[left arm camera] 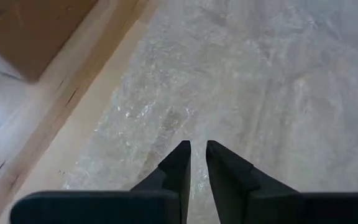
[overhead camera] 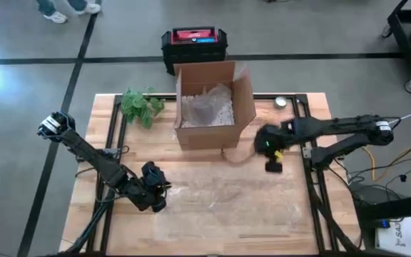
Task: Wrap mug
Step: Wrap the yellow mug with a bubble wrap
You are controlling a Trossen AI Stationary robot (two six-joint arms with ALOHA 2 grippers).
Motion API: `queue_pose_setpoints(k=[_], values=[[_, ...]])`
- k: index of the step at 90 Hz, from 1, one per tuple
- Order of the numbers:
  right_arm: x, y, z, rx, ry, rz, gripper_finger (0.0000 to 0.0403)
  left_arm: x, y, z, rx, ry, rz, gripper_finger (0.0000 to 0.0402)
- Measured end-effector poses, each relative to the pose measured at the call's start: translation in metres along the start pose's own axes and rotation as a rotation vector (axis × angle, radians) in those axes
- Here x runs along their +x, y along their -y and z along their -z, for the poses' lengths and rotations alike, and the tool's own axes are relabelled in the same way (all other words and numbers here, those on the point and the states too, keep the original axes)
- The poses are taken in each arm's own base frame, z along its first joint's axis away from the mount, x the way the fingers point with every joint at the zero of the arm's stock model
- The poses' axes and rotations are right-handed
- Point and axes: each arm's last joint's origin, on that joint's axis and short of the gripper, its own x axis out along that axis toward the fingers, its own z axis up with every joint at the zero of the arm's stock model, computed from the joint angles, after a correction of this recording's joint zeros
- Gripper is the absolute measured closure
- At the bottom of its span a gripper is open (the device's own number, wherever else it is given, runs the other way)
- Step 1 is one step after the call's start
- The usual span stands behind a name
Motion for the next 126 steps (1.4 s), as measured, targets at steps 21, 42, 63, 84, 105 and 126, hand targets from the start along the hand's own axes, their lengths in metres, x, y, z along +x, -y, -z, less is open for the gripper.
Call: queue_pose_setpoints(k=[21, 42, 63, 84, 105, 126], values=[[0.045, -0.083, -0.037, -0.205, 0.236, -0.119, 0.0395, 0.0, 0.0, 0.0, 0.016, 0.005, -0.002, 0.0365], [0.1, -0.105, -0.073, -0.29, 0.051, -0.1, 0.0395, 0.0, 0.0, -0.002, 0.016, 0.025, -0.002, 0.0365], [0.143, -0.103, -0.085, -0.335, -0.164, -0.06, 0.0396, 0.0, 0.001, -0.003, 0.009, 0.032, 0.007, 0.0363], [0.149, -0.103, -0.09, -0.319, -0.175, -0.047, 0.0361, 0.0, 0.002, -0.003, 0.006, 0.035, 0.011, 0.0364], [0.093, -0.101, -0.092, -0.252, -0.133, -0.059, 0.0272, 0.0, 0.002, -0.004, 0.002, 0.038, 0.015, 0.0362], [0.028, -0.089, -0.061, -0.044, -0.185, -0.011, 0.022, 0.0, 0.003, -0.004, -0.003, 0.045, 0.019, 0.0364]])
